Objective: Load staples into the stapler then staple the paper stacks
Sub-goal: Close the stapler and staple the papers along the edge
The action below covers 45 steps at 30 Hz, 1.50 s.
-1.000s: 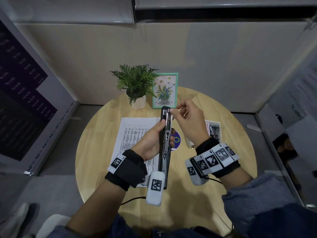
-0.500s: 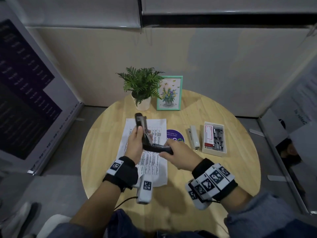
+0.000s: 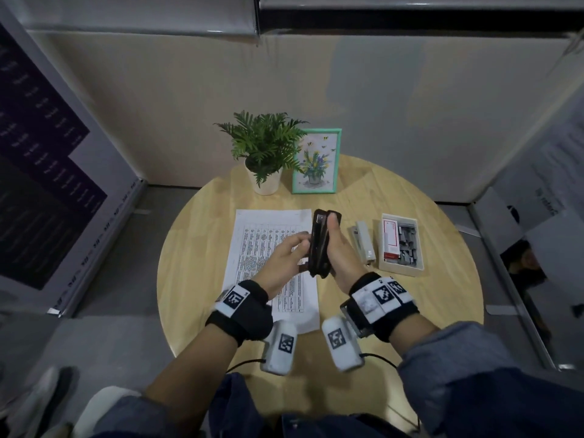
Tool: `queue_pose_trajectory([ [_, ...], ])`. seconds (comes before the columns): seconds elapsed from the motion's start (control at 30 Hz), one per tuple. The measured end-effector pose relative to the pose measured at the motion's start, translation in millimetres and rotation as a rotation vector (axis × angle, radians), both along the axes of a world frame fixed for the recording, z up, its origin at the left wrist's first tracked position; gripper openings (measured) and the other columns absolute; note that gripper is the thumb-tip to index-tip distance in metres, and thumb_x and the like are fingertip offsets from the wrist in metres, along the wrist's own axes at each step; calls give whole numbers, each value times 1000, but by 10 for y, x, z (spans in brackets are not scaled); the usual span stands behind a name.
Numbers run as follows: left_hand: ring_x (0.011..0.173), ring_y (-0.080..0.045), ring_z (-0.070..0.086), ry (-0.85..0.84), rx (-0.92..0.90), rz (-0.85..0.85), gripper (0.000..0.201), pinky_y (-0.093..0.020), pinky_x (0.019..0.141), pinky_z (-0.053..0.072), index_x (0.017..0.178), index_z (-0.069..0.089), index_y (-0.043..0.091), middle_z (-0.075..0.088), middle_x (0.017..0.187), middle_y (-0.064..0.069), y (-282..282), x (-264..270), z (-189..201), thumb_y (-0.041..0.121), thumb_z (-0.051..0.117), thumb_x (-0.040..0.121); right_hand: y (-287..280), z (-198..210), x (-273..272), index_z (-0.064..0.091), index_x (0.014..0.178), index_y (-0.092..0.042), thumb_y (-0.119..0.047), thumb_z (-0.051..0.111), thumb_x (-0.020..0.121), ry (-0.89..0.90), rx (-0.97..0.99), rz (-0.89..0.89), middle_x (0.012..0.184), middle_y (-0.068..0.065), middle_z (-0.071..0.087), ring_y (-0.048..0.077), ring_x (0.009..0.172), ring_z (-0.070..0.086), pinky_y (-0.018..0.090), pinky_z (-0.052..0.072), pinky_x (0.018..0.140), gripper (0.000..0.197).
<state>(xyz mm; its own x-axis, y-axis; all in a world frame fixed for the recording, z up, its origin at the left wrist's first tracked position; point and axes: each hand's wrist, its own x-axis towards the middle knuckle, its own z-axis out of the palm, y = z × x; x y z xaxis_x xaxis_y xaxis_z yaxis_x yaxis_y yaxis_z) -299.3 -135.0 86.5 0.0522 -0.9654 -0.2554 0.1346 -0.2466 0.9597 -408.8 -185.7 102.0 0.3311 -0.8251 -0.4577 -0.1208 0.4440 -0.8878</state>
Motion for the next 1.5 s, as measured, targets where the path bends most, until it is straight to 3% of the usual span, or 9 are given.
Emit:
queue_pose_trajectory([
  [0.2,111,-26,55,-716,218,377,42,-31,88,46,131,45,10,55,129,-12,238,637,-545,31,49,95,73,-141,-64,61,99,-3,-56,44,89,22,229,-90,75,7,59,19,57,57,28,48,51,56],
  [0.43,131,-38,37,-1280,691,138,110,-44,110,32,144,13,-5,35,142,-28,408,929,-1035,65,60,74,163,-374,-81,62,73,-1,-77,23,80,296,62,-149,64,14,66,28,54,62,34,52,54,85],
  [0.53,120,-37,47,-1032,645,226,93,-43,100,44,134,33,-2,47,131,-22,346,1020,-1102,43,79,67,145,-405,-107,64,77,-6,-66,28,81,354,25,-236,74,19,69,36,72,66,47,54,77,69],
  [0.63,107,-34,61,-855,615,193,72,-42,90,52,126,49,5,62,122,-13,342,1069,-1133,40,77,70,128,-302,-150,54,69,-9,-29,31,92,363,-5,-269,66,20,61,34,63,60,46,51,66,39],
  [0.8,80,-27,66,-1048,325,84,42,-39,74,55,127,50,19,70,93,-6,497,743,-893,44,39,95,75,-449,-276,57,76,-9,-40,29,77,374,25,-315,87,28,65,43,82,64,56,51,80,41],
  [0.97,58,-17,53,-917,6,116,34,-15,48,35,125,57,15,62,70,-2,447,558,-379,31,43,98,65,-347,-468,63,91,-4,-46,33,84,301,58,-345,86,23,67,35,72,63,44,55,69,52],
  [1.13,77,-4,63,-535,-167,177,21,-25,76,51,112,61,24,71,90,-2,366,685,97,26,57,92,39,-73,-693,58,116,-6,-68,27,77,484,-56,-258,119,17,62,33,108,58,47,41,103,80],
  [1.33,95,-3,66,-451,-202,258,32,-23,87,51,119,63,10,70,102,5,304,945,460,24,57,91,-17,256,-914,60,89,1,-50,22,98,721,-338,-14,93,20,58,29,84,52,35,34,74,65],
  [1.5,87,10,66,-452,-264,247,18,-4,71,49,106,63,25,73,85,23,259,1027,573,16,55,93,-95,333,-838,66,95,-5,-45,21,99,770,-447,185,97,18,66,32,94,59,39,43,87,60],
])
